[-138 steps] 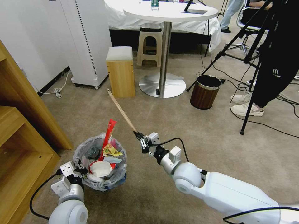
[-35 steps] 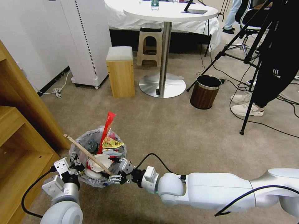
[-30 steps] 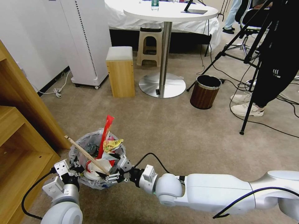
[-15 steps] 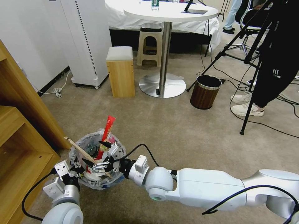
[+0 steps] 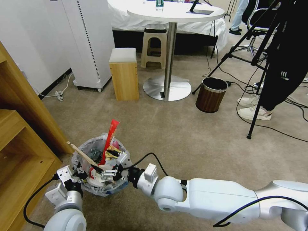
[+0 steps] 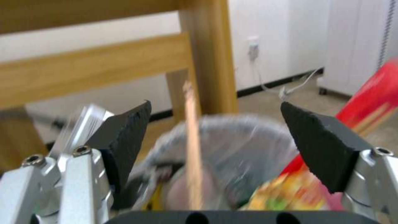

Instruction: Pick up the trash bin and place the garbage on the floor into it.

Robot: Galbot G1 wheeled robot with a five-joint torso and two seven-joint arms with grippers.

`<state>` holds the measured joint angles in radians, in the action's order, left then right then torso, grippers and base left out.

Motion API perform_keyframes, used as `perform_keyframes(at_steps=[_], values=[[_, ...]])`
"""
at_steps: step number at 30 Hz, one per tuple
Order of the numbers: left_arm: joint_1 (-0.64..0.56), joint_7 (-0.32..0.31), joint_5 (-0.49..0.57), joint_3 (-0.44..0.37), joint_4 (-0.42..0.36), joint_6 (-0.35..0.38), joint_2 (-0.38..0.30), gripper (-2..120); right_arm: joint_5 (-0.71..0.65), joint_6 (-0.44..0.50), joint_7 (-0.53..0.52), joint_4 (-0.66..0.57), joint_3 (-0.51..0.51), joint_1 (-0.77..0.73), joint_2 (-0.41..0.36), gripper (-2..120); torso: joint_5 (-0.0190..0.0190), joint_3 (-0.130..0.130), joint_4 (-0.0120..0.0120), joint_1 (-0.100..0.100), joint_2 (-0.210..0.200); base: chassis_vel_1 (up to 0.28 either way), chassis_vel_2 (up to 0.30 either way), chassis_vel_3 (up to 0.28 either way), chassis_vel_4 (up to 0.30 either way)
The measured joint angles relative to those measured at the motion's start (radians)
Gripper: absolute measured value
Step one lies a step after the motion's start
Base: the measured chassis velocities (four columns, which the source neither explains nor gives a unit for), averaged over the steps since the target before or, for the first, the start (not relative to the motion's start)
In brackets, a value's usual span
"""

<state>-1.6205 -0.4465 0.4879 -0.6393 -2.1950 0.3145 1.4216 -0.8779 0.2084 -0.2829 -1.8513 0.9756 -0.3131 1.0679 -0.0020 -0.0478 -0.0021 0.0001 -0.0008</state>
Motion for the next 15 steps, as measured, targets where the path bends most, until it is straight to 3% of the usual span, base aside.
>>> perform_keyframes(at_steps=[6, 15], values=[[0.022, -0.021, 0.039, -0.043, 0.030, 0.003, -0.025, 1, -0.005, -0.001, 0.002, -0.018, -0.069, -0.026, -0.038, 80, 0.0000, 0.000, 0.0000, 0.000, 0.000, 0.000, 0.000, 0.000, 0.000], [0.030, -0.028, 0.067, -0.070, 0.064, 0.003, -0.053, 1, 0.015, 0.003, 0.008, -0.031, -0.095, -0.083, -0.077, 79, 0.0000, 0.000, 0.0000, 0.000, 0.000, 0.000, 0.000, 0.000, 0.000]])
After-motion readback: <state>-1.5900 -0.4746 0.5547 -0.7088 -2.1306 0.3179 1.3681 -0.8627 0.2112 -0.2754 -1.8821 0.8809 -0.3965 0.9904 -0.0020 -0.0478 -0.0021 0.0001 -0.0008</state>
